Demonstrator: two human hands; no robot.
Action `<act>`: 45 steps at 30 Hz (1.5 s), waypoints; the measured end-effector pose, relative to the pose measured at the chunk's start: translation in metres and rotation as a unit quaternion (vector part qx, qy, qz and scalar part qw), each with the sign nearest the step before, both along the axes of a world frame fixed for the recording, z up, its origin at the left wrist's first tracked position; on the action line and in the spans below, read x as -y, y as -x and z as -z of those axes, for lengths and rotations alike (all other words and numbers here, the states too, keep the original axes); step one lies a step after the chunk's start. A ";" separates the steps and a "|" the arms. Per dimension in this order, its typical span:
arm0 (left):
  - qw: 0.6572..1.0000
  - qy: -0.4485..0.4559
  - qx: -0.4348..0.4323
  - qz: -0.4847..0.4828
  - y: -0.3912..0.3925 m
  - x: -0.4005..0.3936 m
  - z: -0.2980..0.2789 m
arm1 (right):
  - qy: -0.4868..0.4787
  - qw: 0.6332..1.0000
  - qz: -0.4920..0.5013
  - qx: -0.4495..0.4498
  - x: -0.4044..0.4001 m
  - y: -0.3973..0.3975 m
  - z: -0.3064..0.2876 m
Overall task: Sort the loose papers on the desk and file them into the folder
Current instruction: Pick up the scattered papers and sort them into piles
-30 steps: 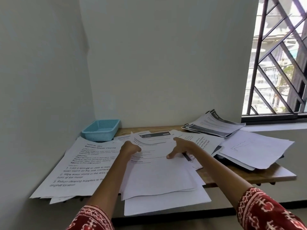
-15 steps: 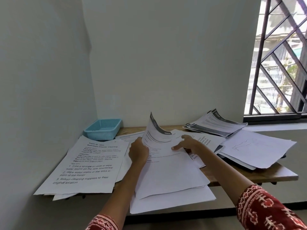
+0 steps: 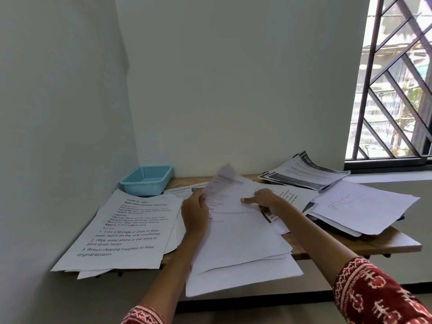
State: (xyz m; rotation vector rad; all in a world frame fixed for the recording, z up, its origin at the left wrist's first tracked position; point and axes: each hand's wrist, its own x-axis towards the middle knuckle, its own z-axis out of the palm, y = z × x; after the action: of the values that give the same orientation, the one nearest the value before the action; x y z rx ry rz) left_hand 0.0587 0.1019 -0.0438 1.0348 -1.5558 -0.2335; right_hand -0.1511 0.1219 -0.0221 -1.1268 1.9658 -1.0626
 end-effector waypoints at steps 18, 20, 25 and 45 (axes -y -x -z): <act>0.961 -0.019 -0.166 0.219 -0.005 0.007 -0.153 | 0.412 0.907 0.053 0.074 -0.025 -0.036 -0.108; 0.964 -0.049 -0.167 0.203 -0.010 0.007 -0.133 | 0.403 0.910 0.060 0.075 -0.024 -0.034 -0.096; 0.953 -0.138 -0.164 0.213 -0.016 -0.004 -0.078 | 0.355 0.929 0.058 0.087 -0.018 -0.035 -0.065; 0.957 -0.284 -0.045 0.034 -0.056 0.033 -0.062 | 0.241 0.969 0.027 -0.039 0.004 -0.035 -0.048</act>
State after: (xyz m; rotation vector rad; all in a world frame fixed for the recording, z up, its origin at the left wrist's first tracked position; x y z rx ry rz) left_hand 0.1147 0.0691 0.0183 1.3899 -1.4733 -0.7998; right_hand -0.1161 0.1178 0.0259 -1.3877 1.8545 -1.6044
